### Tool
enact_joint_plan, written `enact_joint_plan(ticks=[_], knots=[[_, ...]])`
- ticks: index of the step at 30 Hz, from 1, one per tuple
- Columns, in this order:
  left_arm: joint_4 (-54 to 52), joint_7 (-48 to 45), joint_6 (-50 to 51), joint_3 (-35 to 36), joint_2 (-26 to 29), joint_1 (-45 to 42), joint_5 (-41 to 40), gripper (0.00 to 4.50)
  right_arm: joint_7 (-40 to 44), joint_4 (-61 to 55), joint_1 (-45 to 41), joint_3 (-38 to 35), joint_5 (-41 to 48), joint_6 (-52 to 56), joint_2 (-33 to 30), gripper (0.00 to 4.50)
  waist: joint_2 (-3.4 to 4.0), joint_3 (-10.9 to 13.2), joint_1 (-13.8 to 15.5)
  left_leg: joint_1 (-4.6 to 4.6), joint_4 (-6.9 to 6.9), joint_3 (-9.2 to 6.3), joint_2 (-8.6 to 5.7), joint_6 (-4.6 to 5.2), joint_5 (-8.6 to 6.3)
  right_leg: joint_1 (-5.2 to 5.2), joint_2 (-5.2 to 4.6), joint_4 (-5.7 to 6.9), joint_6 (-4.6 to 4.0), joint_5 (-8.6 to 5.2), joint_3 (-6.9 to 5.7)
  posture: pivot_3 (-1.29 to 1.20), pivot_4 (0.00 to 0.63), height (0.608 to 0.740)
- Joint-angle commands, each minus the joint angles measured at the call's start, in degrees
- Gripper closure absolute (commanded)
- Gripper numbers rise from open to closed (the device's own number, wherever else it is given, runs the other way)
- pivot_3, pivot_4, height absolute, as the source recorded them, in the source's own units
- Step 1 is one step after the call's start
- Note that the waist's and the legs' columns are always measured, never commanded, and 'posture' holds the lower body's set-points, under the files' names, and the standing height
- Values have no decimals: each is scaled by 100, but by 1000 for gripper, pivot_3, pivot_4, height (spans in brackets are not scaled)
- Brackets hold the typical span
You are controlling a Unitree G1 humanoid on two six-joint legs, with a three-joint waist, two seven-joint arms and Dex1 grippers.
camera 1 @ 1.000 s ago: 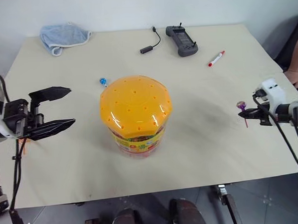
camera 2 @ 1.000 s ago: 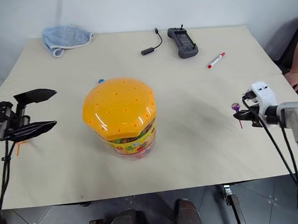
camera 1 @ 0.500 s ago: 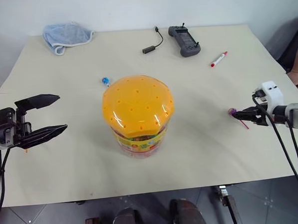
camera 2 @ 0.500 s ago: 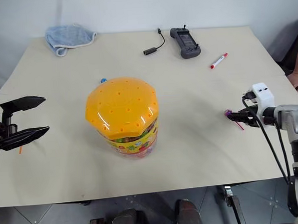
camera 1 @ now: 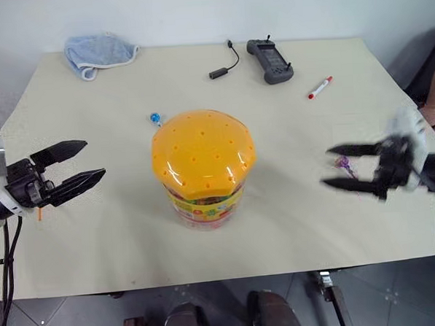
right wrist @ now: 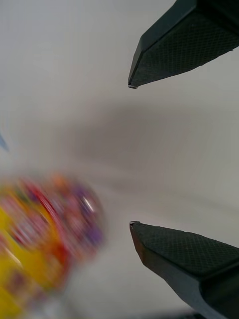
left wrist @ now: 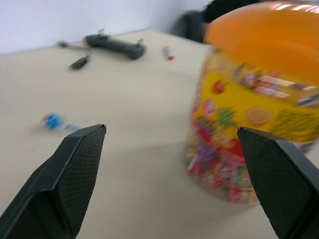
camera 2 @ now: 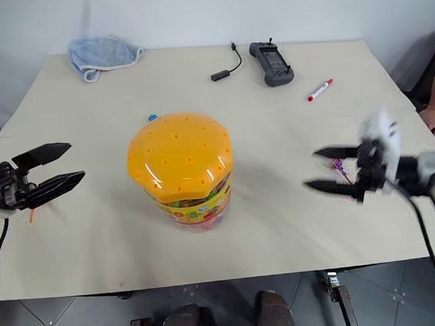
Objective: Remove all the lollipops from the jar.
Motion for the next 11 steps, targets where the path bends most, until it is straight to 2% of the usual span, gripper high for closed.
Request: enact_joint_plan(ticks=[1,6,11], knots=[[-236,53,-11,131,-87,285,-34,0,254,121,-7,221,-234,-968,312,30,0,0,-9,2,2,0,1,0,0,0,1,2,0,0,-1,0,150,740],[-653,412,-467,276,-477,1061,329,0,-286,435,60,491,-524,-1233,886,30,1,0,-19,6,0,0,4,-1,0,0,3,3,0,0,-1,0,150,740],[-1161,557,-508,378,-773,1605,222,0,-685,441,297,548,-740,-1526,1239,30,0,0,21,4,5,-6,4,0,0,5,0,3,0,0,-3,0,150,740]])
